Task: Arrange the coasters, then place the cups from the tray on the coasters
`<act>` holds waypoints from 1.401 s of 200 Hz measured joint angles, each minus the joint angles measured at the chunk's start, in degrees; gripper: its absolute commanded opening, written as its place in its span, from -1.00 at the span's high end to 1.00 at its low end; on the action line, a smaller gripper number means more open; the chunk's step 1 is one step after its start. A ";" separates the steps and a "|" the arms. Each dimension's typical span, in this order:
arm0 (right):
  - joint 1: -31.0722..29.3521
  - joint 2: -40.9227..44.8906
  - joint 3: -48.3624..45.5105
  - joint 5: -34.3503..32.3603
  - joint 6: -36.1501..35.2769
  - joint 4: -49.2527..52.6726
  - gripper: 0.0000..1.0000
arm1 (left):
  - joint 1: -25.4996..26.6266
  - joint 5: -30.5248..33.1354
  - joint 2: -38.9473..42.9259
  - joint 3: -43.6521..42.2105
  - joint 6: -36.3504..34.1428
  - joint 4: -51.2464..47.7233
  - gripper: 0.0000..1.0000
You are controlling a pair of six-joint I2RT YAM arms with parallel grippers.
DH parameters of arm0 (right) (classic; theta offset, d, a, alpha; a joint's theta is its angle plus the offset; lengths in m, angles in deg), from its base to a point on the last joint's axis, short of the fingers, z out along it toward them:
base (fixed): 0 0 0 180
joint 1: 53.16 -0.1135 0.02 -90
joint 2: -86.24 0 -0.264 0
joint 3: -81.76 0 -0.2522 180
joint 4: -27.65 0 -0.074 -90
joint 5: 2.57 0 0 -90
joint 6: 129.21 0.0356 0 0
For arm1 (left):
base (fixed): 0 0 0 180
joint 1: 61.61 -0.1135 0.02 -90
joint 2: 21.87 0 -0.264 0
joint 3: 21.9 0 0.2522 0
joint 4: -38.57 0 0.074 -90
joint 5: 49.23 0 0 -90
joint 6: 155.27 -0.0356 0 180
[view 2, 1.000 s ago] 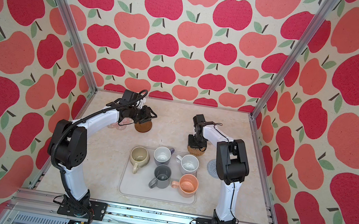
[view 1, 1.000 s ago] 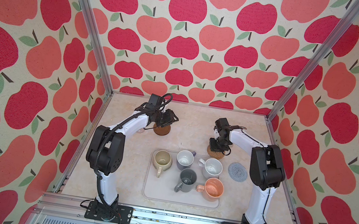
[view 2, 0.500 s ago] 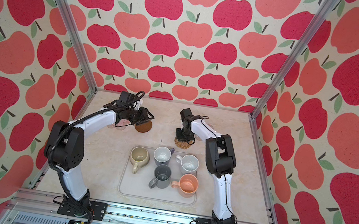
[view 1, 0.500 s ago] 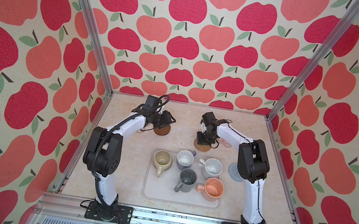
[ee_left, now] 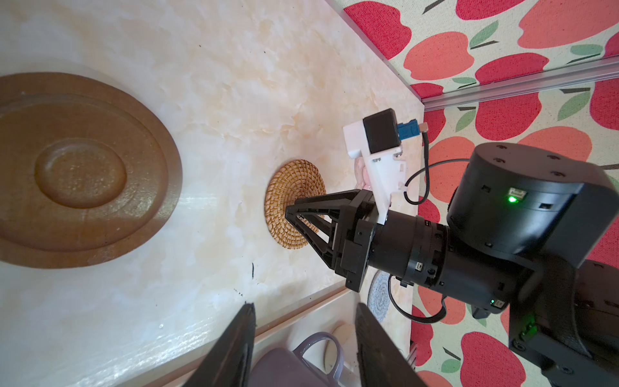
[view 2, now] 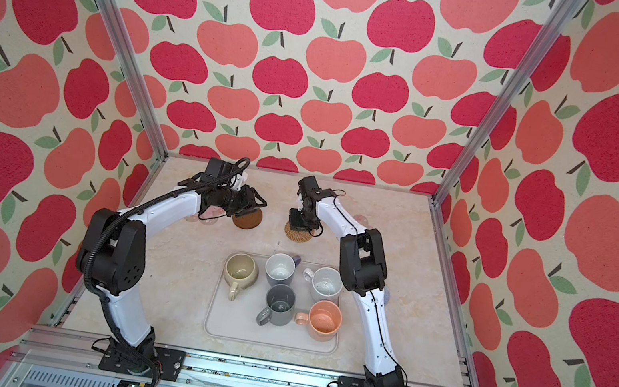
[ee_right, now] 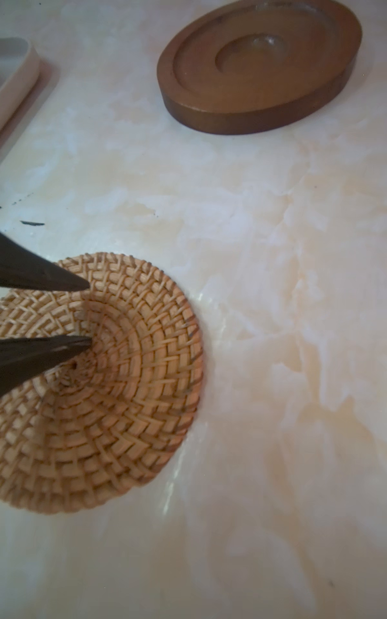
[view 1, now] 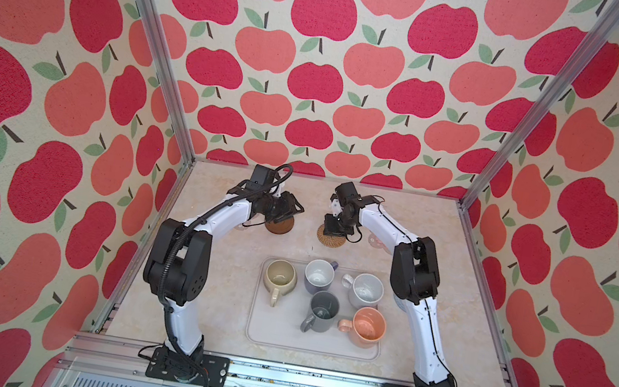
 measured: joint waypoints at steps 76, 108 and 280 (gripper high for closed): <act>-0.70 -5.81 9.33 3.78 2.38 0.15 0.47 | 0.00 -0.09 -2.99 0.00 0.00 -0.07 -0.01; -1.25 -7.02 11.21 4.92 3.50 -0.26 0.48 | -0.02 -0.31 -3.56 0.02 0.00 -0.07 -0.01; -2.38 -9.35 15.67 6.05 5.09 -0.39 0.16 | -0.83 -2.08 -4.42 0.31 -0.20 -0.04 -0.01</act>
